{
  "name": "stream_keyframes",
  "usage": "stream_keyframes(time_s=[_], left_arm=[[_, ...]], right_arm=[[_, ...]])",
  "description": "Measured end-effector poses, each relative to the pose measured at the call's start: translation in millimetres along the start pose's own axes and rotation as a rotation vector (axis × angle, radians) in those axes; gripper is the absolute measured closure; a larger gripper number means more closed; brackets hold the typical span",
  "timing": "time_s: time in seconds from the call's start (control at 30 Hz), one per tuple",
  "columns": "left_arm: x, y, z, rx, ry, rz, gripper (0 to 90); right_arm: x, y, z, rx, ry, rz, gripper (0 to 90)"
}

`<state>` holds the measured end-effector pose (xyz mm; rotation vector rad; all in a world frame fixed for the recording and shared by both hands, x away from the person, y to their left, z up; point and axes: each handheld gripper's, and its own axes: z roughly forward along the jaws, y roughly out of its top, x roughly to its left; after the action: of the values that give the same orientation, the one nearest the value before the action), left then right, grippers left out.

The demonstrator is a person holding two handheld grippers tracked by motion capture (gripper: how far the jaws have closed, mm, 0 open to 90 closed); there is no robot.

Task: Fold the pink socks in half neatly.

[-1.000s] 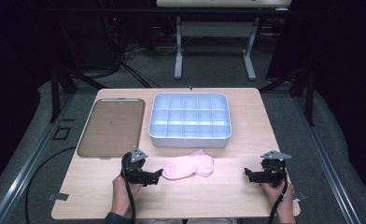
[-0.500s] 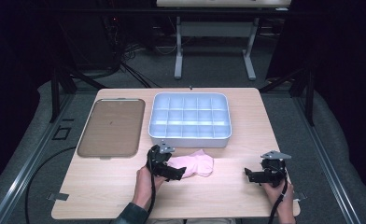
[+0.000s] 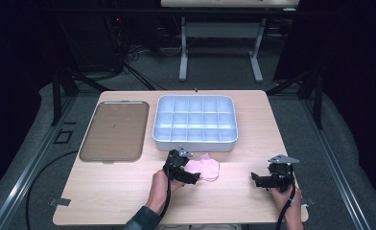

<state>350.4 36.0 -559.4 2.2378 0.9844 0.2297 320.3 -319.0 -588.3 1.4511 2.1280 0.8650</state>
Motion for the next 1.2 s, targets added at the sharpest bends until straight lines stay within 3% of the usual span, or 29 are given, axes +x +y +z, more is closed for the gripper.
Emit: stream_keyframes(time_s=[0.23, 0.73, 0.9, 1.0, 1.2], left_arm=[[-5.5, 2.5, 10.2, 0.045, 0.031, 0.023, 35.6], [-4.8, 1.2, 9.8, 0.065, 0.066, 0.061, 57.9], [-3.8, -0.4, 9.0, 0.051, 0.061, 0.069, 68.1], [-4.9, -0.7, 9.4, 0.046, 0.057, 0.084, 78.6], [-3.6, -3.5, 9.1, 0.020, 0.045, 0.097, 82.7]], right_arm=[[0.1, 0.1, 0.1, 0.000, -0.001, 0.001, 0.0], [0.1, 0.1, 0.1, 0.000, -0.002, 0.001, 0.0], [0.5, -0.1, 0.5, -0.006, -0.002, 0.006, 0.0], [0.6, -0.1, 0.6, -0.006, -0.003, 0.007, 0.0], [0.2, 0.2, 0.2, -0.001, -0.002, 0.003, 0.0]])
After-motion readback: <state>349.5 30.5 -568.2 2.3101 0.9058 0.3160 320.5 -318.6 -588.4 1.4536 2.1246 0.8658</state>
